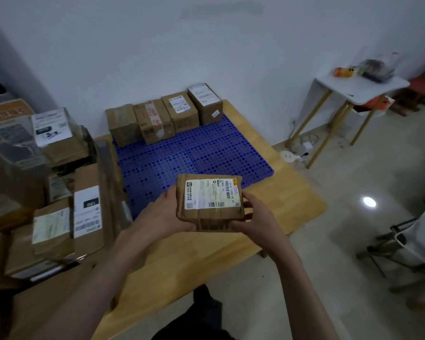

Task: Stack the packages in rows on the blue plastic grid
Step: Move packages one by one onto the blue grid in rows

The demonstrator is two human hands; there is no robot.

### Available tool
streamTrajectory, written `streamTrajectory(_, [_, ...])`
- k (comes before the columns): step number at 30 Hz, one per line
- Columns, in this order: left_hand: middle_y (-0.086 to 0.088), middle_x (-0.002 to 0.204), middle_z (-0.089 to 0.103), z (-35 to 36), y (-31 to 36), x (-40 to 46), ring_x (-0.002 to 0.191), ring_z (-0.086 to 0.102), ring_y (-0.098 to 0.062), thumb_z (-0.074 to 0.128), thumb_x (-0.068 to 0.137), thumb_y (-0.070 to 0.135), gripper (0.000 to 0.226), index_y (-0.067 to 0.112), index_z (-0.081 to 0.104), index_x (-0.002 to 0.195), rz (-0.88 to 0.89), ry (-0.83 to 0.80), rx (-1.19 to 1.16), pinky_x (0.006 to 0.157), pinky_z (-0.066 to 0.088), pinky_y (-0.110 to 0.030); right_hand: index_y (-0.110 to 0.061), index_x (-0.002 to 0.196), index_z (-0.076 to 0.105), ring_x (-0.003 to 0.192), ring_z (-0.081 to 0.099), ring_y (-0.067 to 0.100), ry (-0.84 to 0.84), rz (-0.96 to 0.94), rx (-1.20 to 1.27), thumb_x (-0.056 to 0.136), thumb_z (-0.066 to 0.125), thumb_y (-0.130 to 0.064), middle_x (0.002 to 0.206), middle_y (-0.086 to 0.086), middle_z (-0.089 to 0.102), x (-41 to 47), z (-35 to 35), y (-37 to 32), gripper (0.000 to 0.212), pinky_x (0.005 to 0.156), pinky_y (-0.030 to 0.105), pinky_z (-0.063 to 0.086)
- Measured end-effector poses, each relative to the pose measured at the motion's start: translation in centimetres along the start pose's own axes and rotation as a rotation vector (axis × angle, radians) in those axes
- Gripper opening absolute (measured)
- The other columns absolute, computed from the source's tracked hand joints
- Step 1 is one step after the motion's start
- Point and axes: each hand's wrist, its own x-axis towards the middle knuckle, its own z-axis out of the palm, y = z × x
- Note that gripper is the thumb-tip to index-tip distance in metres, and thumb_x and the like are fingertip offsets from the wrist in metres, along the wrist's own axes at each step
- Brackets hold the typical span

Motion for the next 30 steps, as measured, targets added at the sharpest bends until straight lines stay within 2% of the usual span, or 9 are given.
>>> streamTrajectory(5, [0.006, 0.133, 0.045, -0.2, 1.3, 5.6, 0.118, 0.049, -0.019, 0.078, 0.054, 0.062, 0.106, 0.032, 0.024, 0.14, 0.015, -0.043, -0.053, 0.091, 0.048, -0.044, -0.021, 0.147, 0.038, 0.116, 0.055, 0.019, 0.019, 0.043, -0.016, 0.075, 0.079, -0.013, 0.134, 0.001, 0.051, 4.4, -2.4, 0.1, 0.083, 0.092, 0.044, 0.054])
streamTrajectory(11, [0.007, 0.131, 0.047, -0.2, 2.7, 11.1, 0.114, 0.05, -0.014, 0.079, 0.058, 0.054, 0.103, 0.031, 0.024, 0.142, 0.053, -0.058, -0.129, 0.088, 0.05, -0.04, -0.025, 0.146, 0.039, 0.117, 0.054, 0.018, 0.044, 0.106, -0.035, 0.074, 0.079, -0.015, 0.134, -0.002, 0.051, 9.6, -4.2, 0.7, 0.083, 0.095, 0.044, 0.052])
streamTrajectory(17, [0.005, 0.138, 0.043, 0.4, 2.5, 15.1, 0.123, 0.047, -0.016, 0.081, 0.063, 0.052, 0.108, 0.028, 0.018, 0.147, 0.012, -0.101, -0.131, 0.095, 0.047, -0.042, -0.027, 0.139, 0.045, 0.115, 0.055, 0.016, -0.004, 0.135, -0.025, 0.073, 0.08, -0.014, 0.129, -0.005, 0.054, 13.7, -4.5, 1.9, 0.076, 0.095, 0.043, 0.051])
streamTrajectory(21, [0.009, 0.129, 0.046, 0.4, 2.8, 18.9, 0.114, 0.049, -0.01, 0.083, 0.063, 0.049, 0.103, 0.03, 0.022, 0.144, -0.017, -0.112, -0.18, 0.091, 0.05, -0.037, -0.023, 0.136, 0.049, 0.108, 0.058, 0.012, -0.072, 0.138, 0.019, 0.073, 0.078, -0.008, 0.121, -0.008, 0.057, 18.3, -5.8, 2.8, 0.071, 0.084, 0.03, 0.054])
streamTrajectory(24, [0.014, 0.124, 0.048, 0.1, 3.4, 22.2, 0.106, 0.05, -0.001, 0.083, 0.063, 0.049, 0.1, 0.034, 0.024, 0.142, -0.014, -0.091, -0.241, 0.085, 0.051, -0.03, -0.022, 0.134, 0.05, 0.092, 0.057, -0.003, -0.096, 0.136, 0.006, 0.073, 0.077, -0.006, 0.116, -0.011, 0.057, 22.3, -7.1, 3.3, 0.069, 0.07, 0.012, 0.048])
streamTrajectory(27, [0.013, 0.122, 0.052, -0.2, 3.8, 25.9, 0.099, 0.053, -0.001, 0.085, 0.066, 0.046, 0.1, 0.035, 0.022, 0.143, -0.042, -0.083, -0.271, 0.078, 0.051, -0.026, -0.021, 0.134, 0.051, 0.089, 0.056, -0.003, -0.133, 0.134, -0.006, 0.074, 0.076, -0.006, 0.11, -0.012, 0.056, 26.7, -8.4, 3.7, 0.067, 0.065, 0.012, 0.045])
streamTrajectory(29, [0.009, 0.13, 0.051, -0.2, 3.8, 28.5, 0.105, 0.054, -0.006, 0.084, 0.068, 0.046, 0.103, 0.034, 0.018, 0.147, -0.074, -0.082, -0.297, 0.081, 0.051, -0.027, -0.02, 0.138, 0.049, 0.09, 0.058, 0.004, -0.163, 0.136, -0.026, 0.076, 0.076, -0.007, 0.104, -0.017, 0.054, 29.8, -9.1, 3.9, 0.068, 0.064, 0.014, 0.046])
streamTrajectory(30, [0.007, 0.135, 0.048, -0.2, 3.8, 29.8, 0.109, 0.053, -0.007, 0.083, 0.069, 0.046, 0.106, 0.033, 0.015, 0.149, -0.088, -0.081, -0.314, 0.081, 0.049, -0.025, -0.019, 0.139, 0.047, 0.087, 0.057, 0.001, -0.172, 0.134, -0.042, 0.077, 0.075, -0.008, 0.101, -0.021, 0.052, 31.4, -9.4, 3.9, 0.069, 0.06, 0.012, 0.046])
